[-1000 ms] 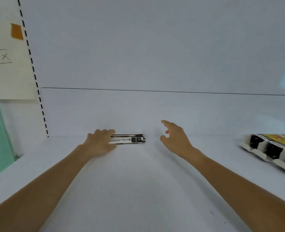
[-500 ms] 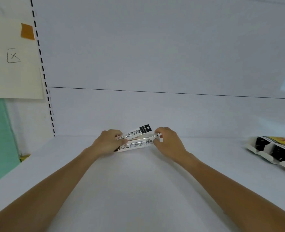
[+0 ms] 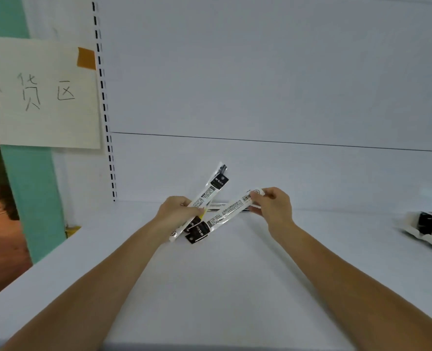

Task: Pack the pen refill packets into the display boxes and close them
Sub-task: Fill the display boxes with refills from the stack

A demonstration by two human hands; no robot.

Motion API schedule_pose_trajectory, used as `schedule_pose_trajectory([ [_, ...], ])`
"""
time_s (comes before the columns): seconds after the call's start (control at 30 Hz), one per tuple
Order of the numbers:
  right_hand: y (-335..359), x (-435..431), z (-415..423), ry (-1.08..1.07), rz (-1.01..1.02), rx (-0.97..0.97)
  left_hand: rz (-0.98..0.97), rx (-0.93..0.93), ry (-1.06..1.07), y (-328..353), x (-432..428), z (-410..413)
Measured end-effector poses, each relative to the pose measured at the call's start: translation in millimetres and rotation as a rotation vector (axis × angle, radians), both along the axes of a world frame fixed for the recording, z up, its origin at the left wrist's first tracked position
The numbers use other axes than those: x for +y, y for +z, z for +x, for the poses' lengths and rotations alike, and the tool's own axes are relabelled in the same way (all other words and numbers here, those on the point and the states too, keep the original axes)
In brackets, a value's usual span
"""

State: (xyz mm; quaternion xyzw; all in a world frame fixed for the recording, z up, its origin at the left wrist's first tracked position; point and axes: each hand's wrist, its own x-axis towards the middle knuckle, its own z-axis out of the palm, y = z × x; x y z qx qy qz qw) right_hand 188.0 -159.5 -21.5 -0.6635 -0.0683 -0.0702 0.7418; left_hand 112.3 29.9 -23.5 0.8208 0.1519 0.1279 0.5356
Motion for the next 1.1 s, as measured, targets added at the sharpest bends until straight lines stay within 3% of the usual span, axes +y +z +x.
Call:
schedule_pose_trajectory([
  [0.13, -5.7, -12.6, 5.7, -0.032, 0.022, 0.026, -0.082, -0.029, -0.001, 0.3, 7.5, -2.8],
  [0.3, -20.6, -14.7, 10.9, -0.002, -0.182, 0.141, -0.123, -0.047, -0.061, 1.9, 3.4, -5.0],
  [0.43, -18.6, -12.7, 7.9, -0.002, -0.190, 0.082, -0.160, -0.031, -0.091, 3.0, -0.8, -6.2],
  [0.53, -13.5, -11.2, 4.0, -0.124, -0.313, -0.039, -0.184, -0.022, -0.050, 2.9, 1.1, -6.3],
  [0.63, -2.6, -9.0, -5.8, -0.065, -0.043, -0.103, -0.211, -0.044, -0.007, 0.9, 4.8, -5.3],
  [0.7, 4.1, -5.7, -13.7, -0.088, -0.014, -0.279, -0.212, -0.057, 0.019, -0.6, 5.9, -4.5],
  [0.9, -6.2, 24.5, -38.3, 0.005, -0.481, -0.926, -0.365, -0.065, -0.044, 3.3, -0.7, -10.5],
  [1.1, -17.9, 37.7, -37.1, 0.092, -0.747, -1.232, -0.498, -0.084, -0.133, 7.0, 0.2, -12.7],
])
